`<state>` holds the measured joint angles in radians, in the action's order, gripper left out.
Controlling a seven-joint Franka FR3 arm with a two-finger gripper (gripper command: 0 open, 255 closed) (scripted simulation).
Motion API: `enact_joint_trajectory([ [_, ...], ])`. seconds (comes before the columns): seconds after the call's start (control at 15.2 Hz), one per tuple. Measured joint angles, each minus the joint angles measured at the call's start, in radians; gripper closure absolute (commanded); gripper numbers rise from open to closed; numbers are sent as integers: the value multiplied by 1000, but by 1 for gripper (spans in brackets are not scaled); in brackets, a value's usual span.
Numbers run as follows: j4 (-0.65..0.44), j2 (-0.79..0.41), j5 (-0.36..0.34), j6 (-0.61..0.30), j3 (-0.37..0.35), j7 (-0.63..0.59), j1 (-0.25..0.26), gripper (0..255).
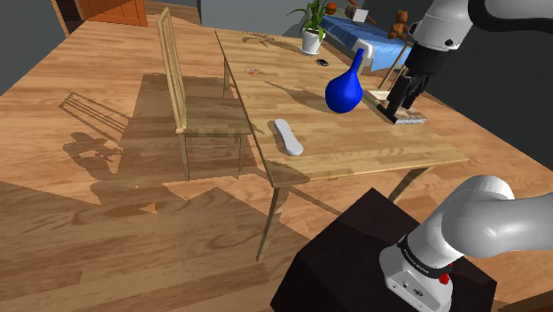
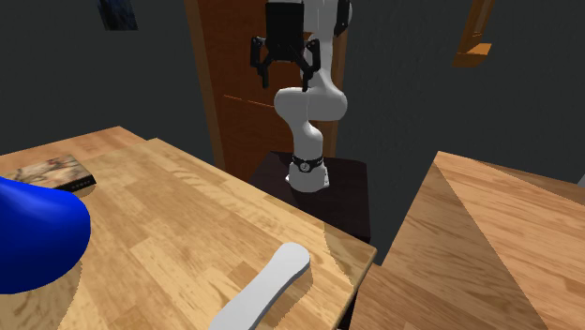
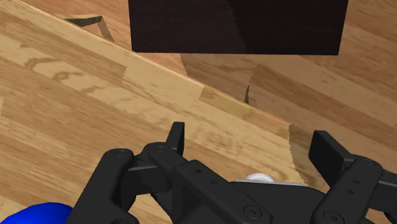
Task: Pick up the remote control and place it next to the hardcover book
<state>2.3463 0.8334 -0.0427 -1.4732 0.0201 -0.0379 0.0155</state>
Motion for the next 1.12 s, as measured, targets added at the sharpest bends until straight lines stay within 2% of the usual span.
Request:
enact_joint_trajectory([
  [0.13, 7, -10, 4, -16, -3, -8, 0, 0],
  [0.33, 23, -73, 17, -98, -15, -41, -3, 0],
  [0.86, 17, -318, 50, -346, -51, -142, -9, 0],
  [1.12, -26, -465, 56, -455, -59, -181, -17, 0],
])
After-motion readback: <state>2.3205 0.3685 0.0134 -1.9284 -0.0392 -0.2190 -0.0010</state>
